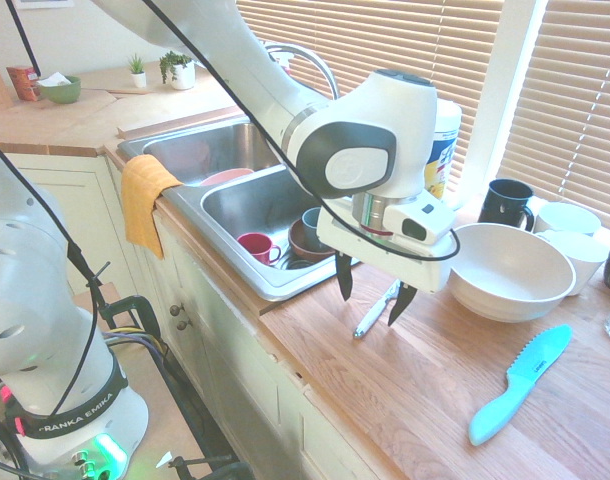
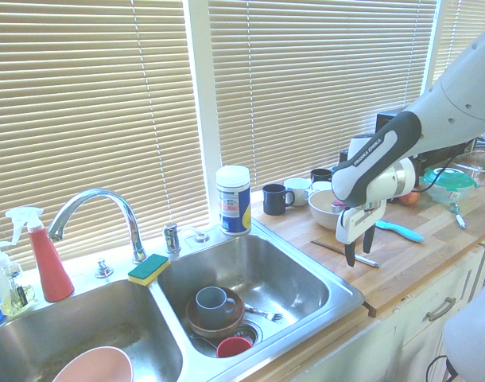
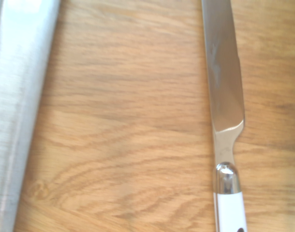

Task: Put the knife into the sink

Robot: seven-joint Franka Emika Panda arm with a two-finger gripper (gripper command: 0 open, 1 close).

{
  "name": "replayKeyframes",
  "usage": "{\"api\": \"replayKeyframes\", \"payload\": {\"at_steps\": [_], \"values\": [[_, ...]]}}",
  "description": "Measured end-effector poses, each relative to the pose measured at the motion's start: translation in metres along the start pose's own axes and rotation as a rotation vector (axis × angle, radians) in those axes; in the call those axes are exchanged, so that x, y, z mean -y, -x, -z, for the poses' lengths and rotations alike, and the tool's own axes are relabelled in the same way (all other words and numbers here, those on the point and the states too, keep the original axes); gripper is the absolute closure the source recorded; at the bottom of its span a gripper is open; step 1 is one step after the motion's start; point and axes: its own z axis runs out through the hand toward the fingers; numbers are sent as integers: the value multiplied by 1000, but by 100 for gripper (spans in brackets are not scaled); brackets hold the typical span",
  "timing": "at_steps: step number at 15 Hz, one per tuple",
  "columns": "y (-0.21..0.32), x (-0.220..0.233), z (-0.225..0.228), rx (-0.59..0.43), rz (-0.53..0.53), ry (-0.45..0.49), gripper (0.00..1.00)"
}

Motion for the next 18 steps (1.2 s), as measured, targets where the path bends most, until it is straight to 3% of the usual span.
{"api": "replayKeyframes", "payload": {"at_steps": [1,18], "values": [[-1,-1,-2,1,-2,0,100],[-4,-5,-5,-12,-13,-4,100]]}}
